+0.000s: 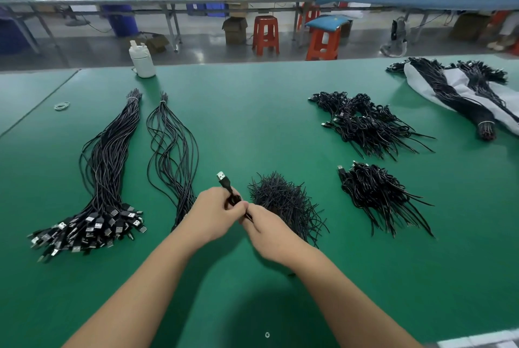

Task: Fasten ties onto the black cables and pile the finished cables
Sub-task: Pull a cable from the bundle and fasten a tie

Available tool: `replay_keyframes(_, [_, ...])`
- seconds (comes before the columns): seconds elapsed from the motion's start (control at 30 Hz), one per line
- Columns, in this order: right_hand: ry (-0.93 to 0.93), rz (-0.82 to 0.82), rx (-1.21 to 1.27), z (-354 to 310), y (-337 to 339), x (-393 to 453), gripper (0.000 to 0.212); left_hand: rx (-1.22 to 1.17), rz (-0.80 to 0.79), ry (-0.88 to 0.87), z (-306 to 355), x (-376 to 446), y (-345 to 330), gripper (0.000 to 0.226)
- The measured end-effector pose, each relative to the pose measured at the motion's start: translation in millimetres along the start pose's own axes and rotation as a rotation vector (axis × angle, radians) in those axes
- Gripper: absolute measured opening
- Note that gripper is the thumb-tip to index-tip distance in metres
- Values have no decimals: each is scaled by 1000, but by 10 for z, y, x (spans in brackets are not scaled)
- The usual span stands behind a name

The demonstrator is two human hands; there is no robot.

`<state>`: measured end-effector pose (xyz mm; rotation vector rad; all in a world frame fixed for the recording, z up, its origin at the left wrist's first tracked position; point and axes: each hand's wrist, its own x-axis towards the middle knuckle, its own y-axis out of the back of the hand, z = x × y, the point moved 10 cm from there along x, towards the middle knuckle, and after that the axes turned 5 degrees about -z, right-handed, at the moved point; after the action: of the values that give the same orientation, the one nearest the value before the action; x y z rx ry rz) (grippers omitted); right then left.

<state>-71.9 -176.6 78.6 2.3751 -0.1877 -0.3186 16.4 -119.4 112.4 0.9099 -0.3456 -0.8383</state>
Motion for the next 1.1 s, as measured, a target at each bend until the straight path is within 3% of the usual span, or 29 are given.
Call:
replay_keyframes(0.17, [23, -19, 195, 25, 9, 14, 32, 4, -42, -11, 32, 59, -19, 25])
replay_keyframes(0.33, [-24, -30, 317, 138, 48, -37, 19, -8, -118, -61, 144, 63, -109, 14])
replay_keyframes(0.47, [-32, 59, 251, 149, 100, -43, 21, -27, -72, -49, 128, 92, -155, 17])
replay_keyframes(0.53, [-38, 116, 208, 168, 171, -45, 23, -369, -119, -4, 35, 117, -281, 22])
replay_keyframes(0.6, [-43, 166, 194, 213, 266, -63, 21, -950, -212, 67, -35, 109, -445, 26])
replay_keyframes(0.67, [-74, 216, 197, 297, 376, -87, 25, -1180, -210, 125, -165, 123, -511, 24])
replay_keyframes(0.7, [-94, 236, 200, 355, 423, -96, 26, -1079, -176, 143, -257, 138, -512, 21])
replay_keyframes(0.8, [-172, 272, 251, 548, 512, -111, 30, -211, -95, 83, -401, 163, -517, 11])
replay_keyframes(0.83, [-194, 274, 280, 601, 516, -113, 31, -51, -115, 50, -392, 147, -599, 10])
replay_keyframes(0.97, [-244, 264, 356, 708, 488, -116, 29, 173, -168, -22, -374, 67, -908, 16])
replay_keyframes(1.1, [-266, 260, 359, 730, 444, -126, 30, 214, -114, -34, -375, 76, -1008, 17])
